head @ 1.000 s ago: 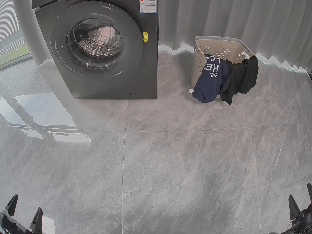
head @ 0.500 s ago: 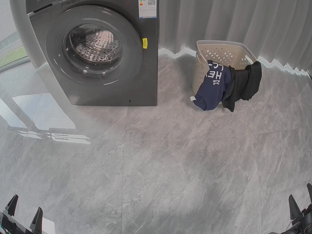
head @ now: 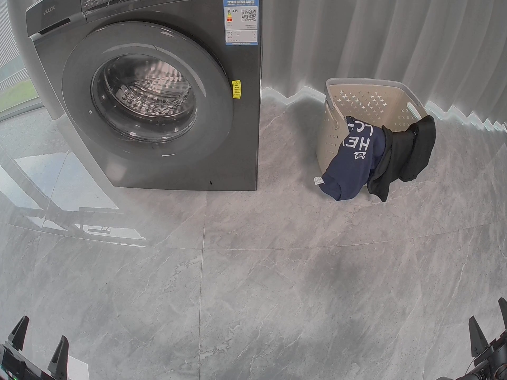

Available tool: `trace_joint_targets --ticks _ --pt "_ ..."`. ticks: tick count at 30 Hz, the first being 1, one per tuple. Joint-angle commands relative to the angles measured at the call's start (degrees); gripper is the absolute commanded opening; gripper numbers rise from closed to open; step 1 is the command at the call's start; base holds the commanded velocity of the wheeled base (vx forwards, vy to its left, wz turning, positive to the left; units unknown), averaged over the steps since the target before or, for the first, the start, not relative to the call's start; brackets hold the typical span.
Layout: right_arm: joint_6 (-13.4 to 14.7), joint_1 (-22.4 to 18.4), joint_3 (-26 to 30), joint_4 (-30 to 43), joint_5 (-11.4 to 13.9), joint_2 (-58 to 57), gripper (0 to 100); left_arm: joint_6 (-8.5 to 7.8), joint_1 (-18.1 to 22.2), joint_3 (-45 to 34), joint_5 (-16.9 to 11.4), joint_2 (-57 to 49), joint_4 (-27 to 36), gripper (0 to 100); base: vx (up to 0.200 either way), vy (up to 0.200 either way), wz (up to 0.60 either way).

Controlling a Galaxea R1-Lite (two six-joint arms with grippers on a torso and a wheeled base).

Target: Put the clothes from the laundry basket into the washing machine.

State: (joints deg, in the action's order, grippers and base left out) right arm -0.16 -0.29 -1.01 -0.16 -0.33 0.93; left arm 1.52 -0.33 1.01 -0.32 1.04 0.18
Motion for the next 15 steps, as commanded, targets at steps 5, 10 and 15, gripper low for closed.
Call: trace_joint_targets --ticks 5,10,15 --pt "-0.02 0.03 1.01 -0.02 -0.02 -0.93 100 0.15 0.07 -1.01 -0.03 -1.04 -0.01 100 0.0 -0.2 0.0" --pt "-0.11 0.03 1.01 -0.02 -0.02 -0.93 100 0.15 0.07 -1.01 -0.03 -1.04 -0.01 100 0.0 -0.2 0.0" --pt "-0.11 0.03 1.01 0.07 0.07 -0.93 100 0.23 0.07 -1.01 -0.03 -1.04 -0.01 100 0.0 -0.08 -0.36"
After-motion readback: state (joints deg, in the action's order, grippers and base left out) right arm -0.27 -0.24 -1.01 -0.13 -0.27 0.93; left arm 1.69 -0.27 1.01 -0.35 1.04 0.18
